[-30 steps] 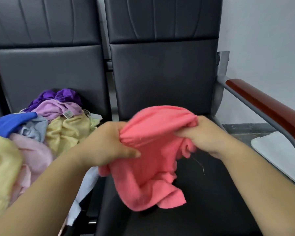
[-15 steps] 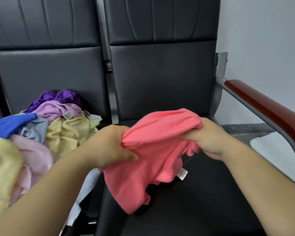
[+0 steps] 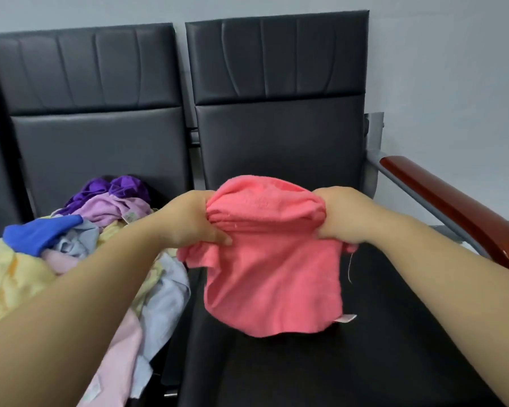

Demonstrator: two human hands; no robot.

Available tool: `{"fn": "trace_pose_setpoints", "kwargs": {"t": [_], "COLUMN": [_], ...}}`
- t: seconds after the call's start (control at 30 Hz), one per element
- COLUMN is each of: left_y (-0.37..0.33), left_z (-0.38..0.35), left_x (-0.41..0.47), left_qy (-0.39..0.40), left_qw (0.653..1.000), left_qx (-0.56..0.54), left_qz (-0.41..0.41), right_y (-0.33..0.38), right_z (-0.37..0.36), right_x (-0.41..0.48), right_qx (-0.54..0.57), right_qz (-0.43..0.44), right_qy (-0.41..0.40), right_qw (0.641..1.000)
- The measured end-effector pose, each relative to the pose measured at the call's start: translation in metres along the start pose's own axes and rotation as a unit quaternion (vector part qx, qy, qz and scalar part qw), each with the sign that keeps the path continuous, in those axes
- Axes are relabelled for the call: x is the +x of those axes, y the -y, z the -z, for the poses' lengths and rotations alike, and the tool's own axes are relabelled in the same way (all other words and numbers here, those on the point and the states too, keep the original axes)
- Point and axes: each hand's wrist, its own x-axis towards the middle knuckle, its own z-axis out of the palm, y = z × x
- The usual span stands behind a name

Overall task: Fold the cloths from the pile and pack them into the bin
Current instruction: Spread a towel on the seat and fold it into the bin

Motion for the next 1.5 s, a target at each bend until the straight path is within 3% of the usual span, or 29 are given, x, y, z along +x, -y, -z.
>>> {"fn": "trace_pose_setpoints", "kwargs": {"t": [0.1,0.23,0.3,0.37,0.47,0.63,0.7,0.8,0.97,1.03,1.13,1.2,1.27,1.33,1.4,1.5], "left_y": [-0.005,-0.016,-0.017,-0.014,-0.004,0.022,0.041,0.057,0.061,0.064,0.070,0.074,0.074,0.075,0.075,0.080], "left_z": [0.012,0.021,0.024,0.023,0.008,-0.056,-0.080,-0.096,-0.114,-0.116,-0.112,-0.113,-0.112,-0.110,-0.105,-0.098], "left_x": [0.020,0.036,0.036,0.032,0.015,-0.027,-0.038,-0.036,-0.033,-0.036,-0.043,-0.046,-0.046,-0.045,-0.045,-0.044], "left_qy": [-0.006,-0.095,-0.135,-0.145,-0.095,0.164,0.225,0.238,0.195,0.202,0.270,0.267,0.249,0.233,0.219,0.208], "left_qw": [0.984,0.971,0.965,0.958,0.955,0.959,0.958,0.959,0.971,0.964,0.941,0.940,0.943,0.945,0.943,0.951], "left_qx": [0.176,0.219,0.223,0.248,0.279,0.222,0.161,0.129,0.006,-0.030,-0.072,-0.082,-0.090,-0.098,-0.115,-0.086], "left_qz": [0.020,0.013,-0.001,-0.014,-0.025,0.060,0.078,0.083,0.135,0.170,0.191,0.197,0.204,0.206,0.221,0.212], "right_y": [-0.006,-0.003,0.003,0.006,-0.007,-0.043,-0.050,-0.052,-0.047,-0.046,-0.047,-0.047,-0.047,-0.049,-0.051,-0.053], "right_z": [0.002,0.012,0.018,0.017,-0.005,-0.075,-0.090,-0.095,-0.120,-0.123,-0.114,-0.111,-0.111,-0.112,-0.115,-0.115], "right_x": [0.018,0.028,0.026,0.017,0.000,-0.034,-0.039,-0.034,-0.024,-0.022,-0.021,-0.024,-0.027,-0.026,-0.022,-0.017], "right_qx": [-0.118,-0.115,-0.099,-0.083,-0.043,0.034,0.034,0.026,0.030,0.014,-0.002,0.064,0.158,0.195,0.176,0.071], "right_qz": [0.018,0.008,-0.003,-0.019,-0.004,-0.043,-0.063,-0.058,-0.052,-0.080,-0.122,-0.130,-0.139,-0.158,-0.206,-0.180], "right_qy": [-0.074,-0.176,-0.190,-0.160,-0.098,0.147,0.216,0.188,0.158,0.209,0.346,0.389,0.391,0.332,0.237,0.205], "right_qw": [0.990,0.978,0.977,0.984,0.994,0.988,0.974,0.980,0.986,0.975,0.930,0.910,0.896,0.909,0.933,0.959]}}
